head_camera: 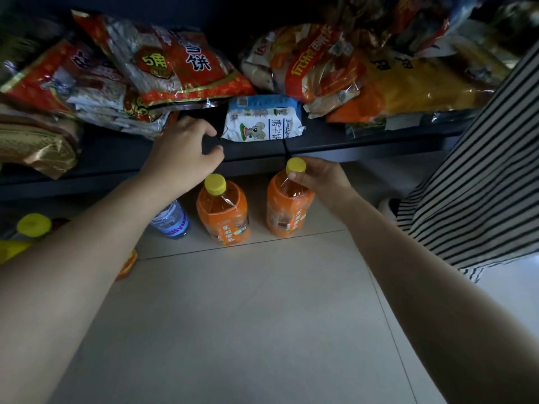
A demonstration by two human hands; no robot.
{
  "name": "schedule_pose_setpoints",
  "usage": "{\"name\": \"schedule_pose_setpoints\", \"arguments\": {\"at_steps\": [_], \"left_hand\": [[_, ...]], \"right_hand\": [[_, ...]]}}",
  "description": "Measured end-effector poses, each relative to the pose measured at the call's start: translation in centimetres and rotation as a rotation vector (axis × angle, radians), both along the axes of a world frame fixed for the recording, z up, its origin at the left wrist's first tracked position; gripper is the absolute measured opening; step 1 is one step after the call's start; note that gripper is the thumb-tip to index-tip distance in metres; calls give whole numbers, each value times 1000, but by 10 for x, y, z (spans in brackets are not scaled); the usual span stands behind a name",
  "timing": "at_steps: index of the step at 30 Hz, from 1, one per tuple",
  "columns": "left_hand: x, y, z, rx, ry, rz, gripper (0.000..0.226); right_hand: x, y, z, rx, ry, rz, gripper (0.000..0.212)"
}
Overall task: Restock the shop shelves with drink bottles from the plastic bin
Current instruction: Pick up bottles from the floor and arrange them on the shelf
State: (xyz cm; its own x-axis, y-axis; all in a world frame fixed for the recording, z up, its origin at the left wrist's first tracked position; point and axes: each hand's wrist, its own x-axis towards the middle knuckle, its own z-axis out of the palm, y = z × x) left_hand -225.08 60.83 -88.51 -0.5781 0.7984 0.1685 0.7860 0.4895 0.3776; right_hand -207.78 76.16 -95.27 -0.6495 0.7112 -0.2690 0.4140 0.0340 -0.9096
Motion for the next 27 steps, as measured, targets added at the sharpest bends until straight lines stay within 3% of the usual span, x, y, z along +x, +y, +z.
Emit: {"name": "schedule_pose_setpoints", "arguments": {"at_steps": [6, 13, 17, 23, 27], "left_hand": [[-8, -7, 26, 9, -21, 3, 35], [-2, -32, 101, -38, -65, 6, 35], [7, -51, 172, -28, -76, -11, 33], [27, -90, 310, -30, -60, 36, 38], [42, -119, 420, -35, -9, 44, 29]], "right_hand": [[3, -14, 27, -19, 60, -79, 39], [12, -36, 127, -30, 160, -116, 38], [14, -55, 204, -40, 222, -128, 32], [18, -89, 344, -55, 250, -154, 57], [25, -110, 457, 16, 247, -110, 54]]}}
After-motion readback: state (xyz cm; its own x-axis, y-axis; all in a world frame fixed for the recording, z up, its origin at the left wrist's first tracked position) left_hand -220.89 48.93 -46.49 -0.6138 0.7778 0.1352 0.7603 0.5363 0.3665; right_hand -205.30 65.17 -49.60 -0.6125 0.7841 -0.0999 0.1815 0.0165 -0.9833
